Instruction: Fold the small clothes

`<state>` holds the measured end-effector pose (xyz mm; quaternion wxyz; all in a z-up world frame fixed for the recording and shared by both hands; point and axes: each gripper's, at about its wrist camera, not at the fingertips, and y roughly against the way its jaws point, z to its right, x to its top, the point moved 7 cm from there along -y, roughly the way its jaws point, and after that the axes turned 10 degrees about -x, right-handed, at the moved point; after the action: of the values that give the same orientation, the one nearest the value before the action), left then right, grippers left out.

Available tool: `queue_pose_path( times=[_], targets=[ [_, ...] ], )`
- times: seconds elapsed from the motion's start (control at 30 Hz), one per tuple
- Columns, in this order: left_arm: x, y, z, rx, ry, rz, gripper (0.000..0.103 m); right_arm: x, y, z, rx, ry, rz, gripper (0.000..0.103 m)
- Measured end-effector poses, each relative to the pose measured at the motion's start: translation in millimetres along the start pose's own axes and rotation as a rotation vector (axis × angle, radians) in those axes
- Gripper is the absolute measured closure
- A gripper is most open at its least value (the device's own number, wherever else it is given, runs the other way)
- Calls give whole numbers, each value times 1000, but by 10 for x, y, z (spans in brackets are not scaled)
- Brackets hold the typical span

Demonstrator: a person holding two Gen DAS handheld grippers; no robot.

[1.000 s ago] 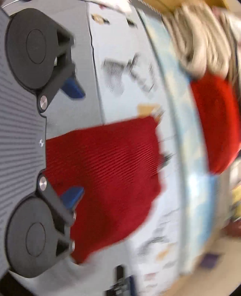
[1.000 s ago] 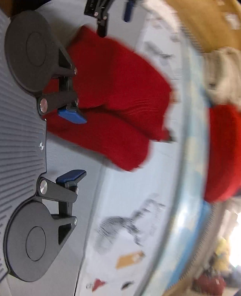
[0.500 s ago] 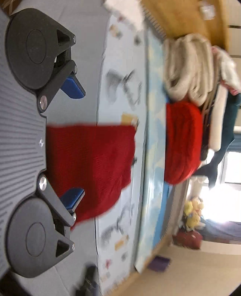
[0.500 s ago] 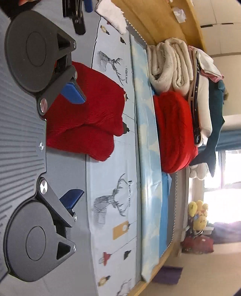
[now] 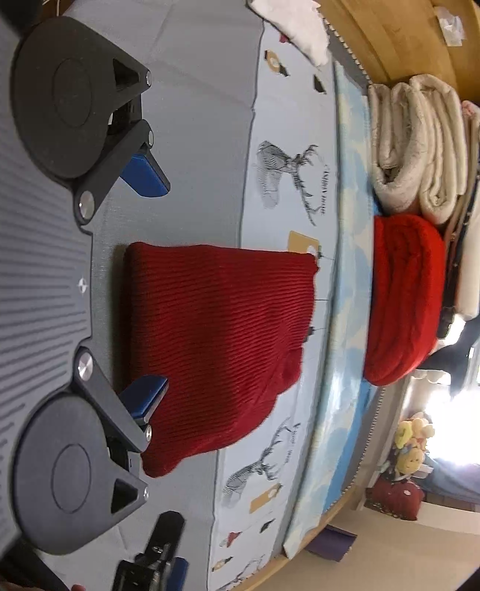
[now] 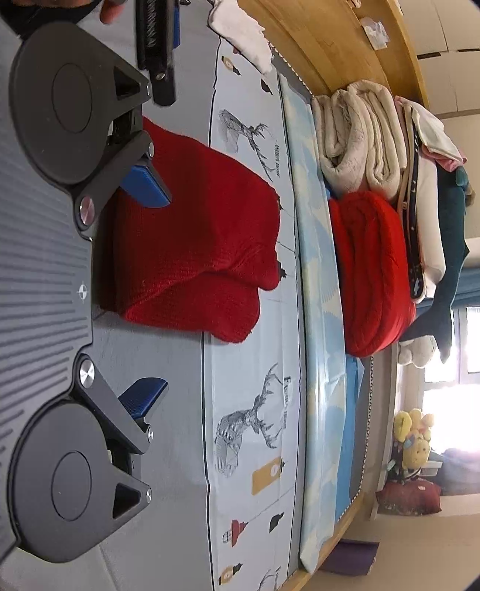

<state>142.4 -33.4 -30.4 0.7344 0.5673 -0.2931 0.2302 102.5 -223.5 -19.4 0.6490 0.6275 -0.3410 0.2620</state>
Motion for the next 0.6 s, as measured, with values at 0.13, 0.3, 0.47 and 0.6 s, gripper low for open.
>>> queue_pose_path(
  times=[0.13, 0.3, 0.47, 0.6],
  targets=[
    [3, -17, -37, 8, 1, 5, 0, 18, -21, -84, 16, 13, 8, 4],
    [8, -45, -97, 18, 19, -1, 0, -65, -153, -86, -2, 19, -43, 4],
    [7, -63, -101, 15, 24, -10, 0, -58, -177, -79, 22, -9, -52, 4],
    [9, -85, -84, 11, 23, -14, 0, -57, -188, -118, 37, -4, -57, 4]
  ],
)
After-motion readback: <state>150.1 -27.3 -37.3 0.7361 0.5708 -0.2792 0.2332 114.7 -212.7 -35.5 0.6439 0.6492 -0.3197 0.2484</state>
